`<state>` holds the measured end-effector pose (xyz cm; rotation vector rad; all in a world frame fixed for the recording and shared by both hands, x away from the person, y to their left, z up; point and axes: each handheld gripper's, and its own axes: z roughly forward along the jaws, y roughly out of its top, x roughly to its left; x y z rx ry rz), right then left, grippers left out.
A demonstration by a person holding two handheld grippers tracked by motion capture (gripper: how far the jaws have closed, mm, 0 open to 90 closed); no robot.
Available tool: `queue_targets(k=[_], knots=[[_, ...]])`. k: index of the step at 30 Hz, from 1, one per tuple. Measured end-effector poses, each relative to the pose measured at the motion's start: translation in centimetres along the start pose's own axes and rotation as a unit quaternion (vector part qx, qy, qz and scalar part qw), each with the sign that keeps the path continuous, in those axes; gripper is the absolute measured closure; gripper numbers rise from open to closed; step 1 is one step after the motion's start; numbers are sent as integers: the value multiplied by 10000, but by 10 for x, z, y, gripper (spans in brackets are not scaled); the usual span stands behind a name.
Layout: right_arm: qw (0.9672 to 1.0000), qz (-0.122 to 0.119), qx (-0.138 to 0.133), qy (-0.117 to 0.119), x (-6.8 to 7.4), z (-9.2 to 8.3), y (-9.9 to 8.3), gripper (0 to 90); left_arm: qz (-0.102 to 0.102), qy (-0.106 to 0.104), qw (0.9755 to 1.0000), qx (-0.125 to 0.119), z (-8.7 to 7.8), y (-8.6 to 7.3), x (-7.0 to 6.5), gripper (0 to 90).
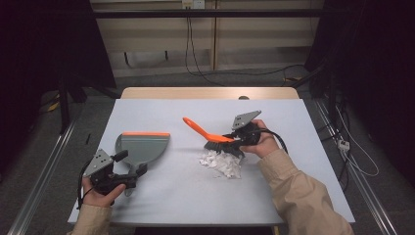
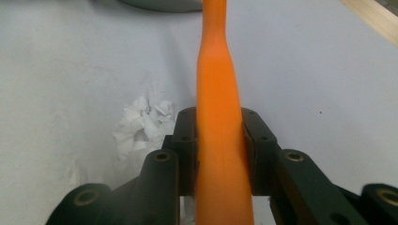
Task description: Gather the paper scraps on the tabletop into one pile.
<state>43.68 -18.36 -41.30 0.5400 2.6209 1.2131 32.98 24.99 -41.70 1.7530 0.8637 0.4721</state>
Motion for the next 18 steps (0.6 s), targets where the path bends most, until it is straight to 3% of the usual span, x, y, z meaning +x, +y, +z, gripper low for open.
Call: queue_targets(k=[3, 8, 13, 18], knots=[[9999, -12, -46, 100, 3, 1, 2, 711, 10, 0, 10000, 0, 0, 0, 0, 84], [10000, -7, -80, 4, 6, 1, 6, 712, -13, 16, 10000, -4, -1, 0, 0, 84], [9981, 372, -220, -447, 1, -5, 7, 712, -1, 12, 10000, -15, -1, 0, 0, 83], [9944, 754, -362, -640, -3, -13, 5, 712, -16, -19, 10000, -17, -1, 0, 1, 84]])
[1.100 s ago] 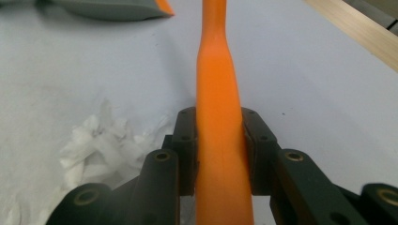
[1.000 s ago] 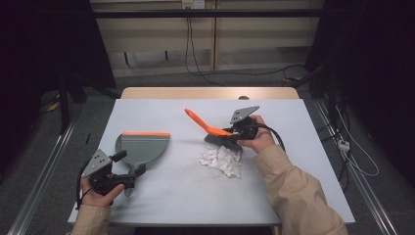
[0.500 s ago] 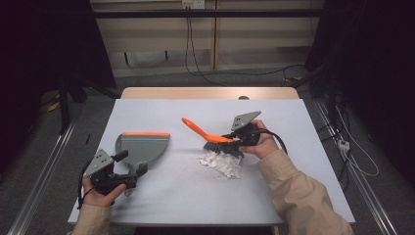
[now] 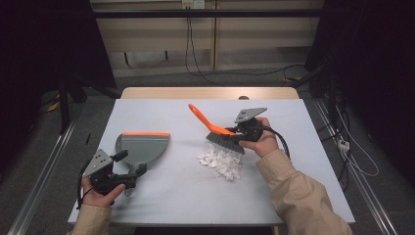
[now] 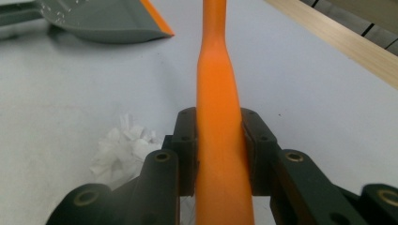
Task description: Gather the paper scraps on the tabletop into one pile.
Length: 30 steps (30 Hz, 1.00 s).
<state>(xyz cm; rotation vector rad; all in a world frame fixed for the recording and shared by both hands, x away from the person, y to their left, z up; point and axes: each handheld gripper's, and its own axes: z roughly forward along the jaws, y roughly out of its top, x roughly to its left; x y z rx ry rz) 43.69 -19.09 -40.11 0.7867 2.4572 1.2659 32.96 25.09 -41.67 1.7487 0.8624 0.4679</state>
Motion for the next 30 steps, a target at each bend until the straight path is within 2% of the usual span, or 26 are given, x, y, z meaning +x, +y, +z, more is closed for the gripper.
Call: queue_targets(k=[2, 3, 5, 10, 12, 16, 19, 22, 25, 30], knots=[[9999, 122, -67, -97, -1, -4, 1, 712, 7, -29, 10000, 13, 1, 0, 0, 84], [9997, 207, -79, -58, -2, -7, 1, 711, 6, -37, 10000, 13, 1, 0, 0, 84], [9996, 244, -74, -110, -1, -10, 2, 711, -4, -71, 10000, 2, 1, 0, 1, 84], [9963, 636, -188, -541, 1, -27, 0, 711, 14, -157, 9999, -12, 2, 0, 3, 84], [9932, 821, -203, -806, 6, -35, -2, 711, -14, -182, 9998, -45, 1, 1, 3, 84], [9868, 989, -96, -1279, 18, -45, -11, 711, -12, -283, 9996, -35, 3, 0, 3, 83], [9811, 1283, -79, -1444, 27, -50, -21, 711, 26, -360, 9993, -32, 3, 0, 2, 83], [9755, 1424, -13, -1675, 38, -52, -31, 711, -2, -385, 9992, -87, 2, 1, 0, 83], [9678, 1673, -84, -1880, 49, -53, -41, 711, 30, -407, 9991, -97, 2, 2, -1, 83], [9599, 1697, -16, -2231, 66, -49, -48, 711, 33, -409, 9991, -105, 2, 3, -4, 83]])
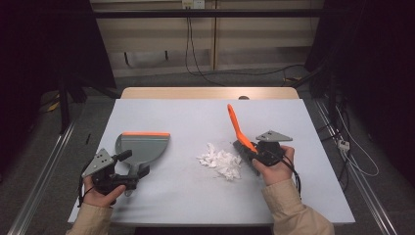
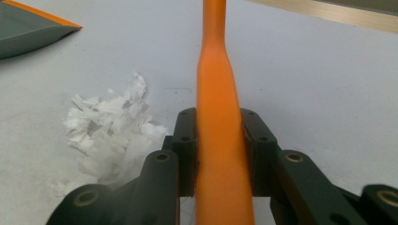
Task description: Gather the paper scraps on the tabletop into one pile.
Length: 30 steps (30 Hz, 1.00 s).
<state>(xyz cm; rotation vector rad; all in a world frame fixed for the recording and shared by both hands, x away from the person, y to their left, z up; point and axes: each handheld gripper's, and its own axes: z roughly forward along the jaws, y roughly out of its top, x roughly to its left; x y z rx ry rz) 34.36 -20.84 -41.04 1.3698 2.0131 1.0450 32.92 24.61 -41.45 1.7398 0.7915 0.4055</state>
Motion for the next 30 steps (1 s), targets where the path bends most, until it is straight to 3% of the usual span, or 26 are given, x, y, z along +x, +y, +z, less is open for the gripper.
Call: queue_targets(k=[5, 9, 11, 15, 23, 30], knots=[[9998, 128, -86, -158, 15, 8, -7, 711, 39, 14, 10000, -15, -2, 1, -3, 83], [9991, 53, -235, -363, 30, 15, -5, 711, 36, 43, 10000, -6, -4, 0, -4, 83], [9991, 125, -297, -269, 37, 21, -3, 711, 43, 52, 10000, -3, -5, 0, -4, 83], [9986, 37, -401, -333, 48, 31, 1, 711, 31, 92, 10000, -3, -7, -1, -2, 83], [9981, 178, -549, -204, 40, 39, 8, 711, 39, 106, 9999, 43, -8, -2, -2, 83], [9974, 193, -686, -63, 22, 28, 13, 711, 62, 127, 9999, 97, -5, -3, -4, 83]])
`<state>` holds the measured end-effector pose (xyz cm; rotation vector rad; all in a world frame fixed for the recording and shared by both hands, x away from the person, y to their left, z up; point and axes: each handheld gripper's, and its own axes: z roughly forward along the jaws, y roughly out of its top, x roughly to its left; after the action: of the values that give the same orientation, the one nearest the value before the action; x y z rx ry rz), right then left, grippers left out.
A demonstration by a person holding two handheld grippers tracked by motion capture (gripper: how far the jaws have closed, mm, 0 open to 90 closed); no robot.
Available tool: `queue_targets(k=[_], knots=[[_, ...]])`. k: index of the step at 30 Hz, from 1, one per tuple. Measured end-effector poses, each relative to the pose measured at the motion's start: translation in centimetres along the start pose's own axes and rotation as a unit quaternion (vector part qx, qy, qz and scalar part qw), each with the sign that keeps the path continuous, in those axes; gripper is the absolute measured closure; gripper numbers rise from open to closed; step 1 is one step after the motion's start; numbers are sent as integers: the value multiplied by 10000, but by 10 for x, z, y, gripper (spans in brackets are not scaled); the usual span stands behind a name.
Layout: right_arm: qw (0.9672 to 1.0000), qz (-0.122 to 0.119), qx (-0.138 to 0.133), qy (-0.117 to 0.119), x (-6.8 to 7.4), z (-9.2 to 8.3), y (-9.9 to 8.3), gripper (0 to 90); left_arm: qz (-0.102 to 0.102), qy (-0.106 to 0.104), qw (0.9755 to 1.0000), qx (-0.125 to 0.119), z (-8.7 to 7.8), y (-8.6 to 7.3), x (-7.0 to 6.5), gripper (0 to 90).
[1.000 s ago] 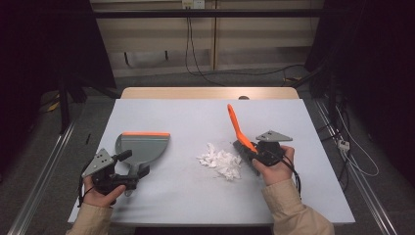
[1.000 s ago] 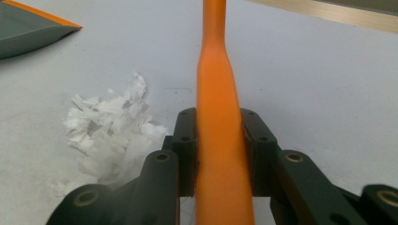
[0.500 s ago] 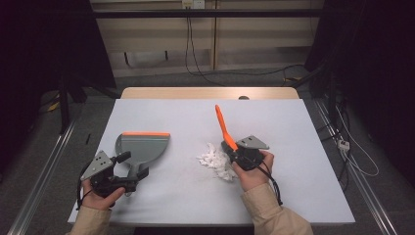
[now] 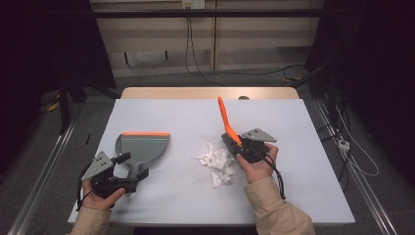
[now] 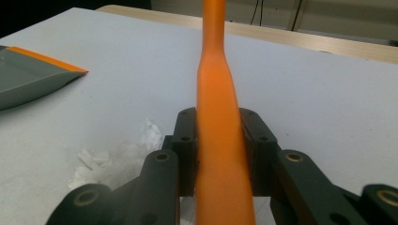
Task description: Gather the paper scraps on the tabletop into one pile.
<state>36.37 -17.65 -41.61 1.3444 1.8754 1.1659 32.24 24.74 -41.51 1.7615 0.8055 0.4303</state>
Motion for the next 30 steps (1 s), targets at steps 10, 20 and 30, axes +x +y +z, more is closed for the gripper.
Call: queue_targets(k=[10, 20, 30], knots=[[9991, -141, -214, 324, 1, -15, 16, 711, -23, -4, 10000, 28, 2, 0, -2, 83], [9878, -418, -218, 1486, 9, -22, 26, 711, -35, -1, 10000, 43, 2, -1, 0, 83], [9574, -708, 92, 2798, 36, -17, 0, 712, -50, 43, 10000, 33, 0, -2, 3, 83]])
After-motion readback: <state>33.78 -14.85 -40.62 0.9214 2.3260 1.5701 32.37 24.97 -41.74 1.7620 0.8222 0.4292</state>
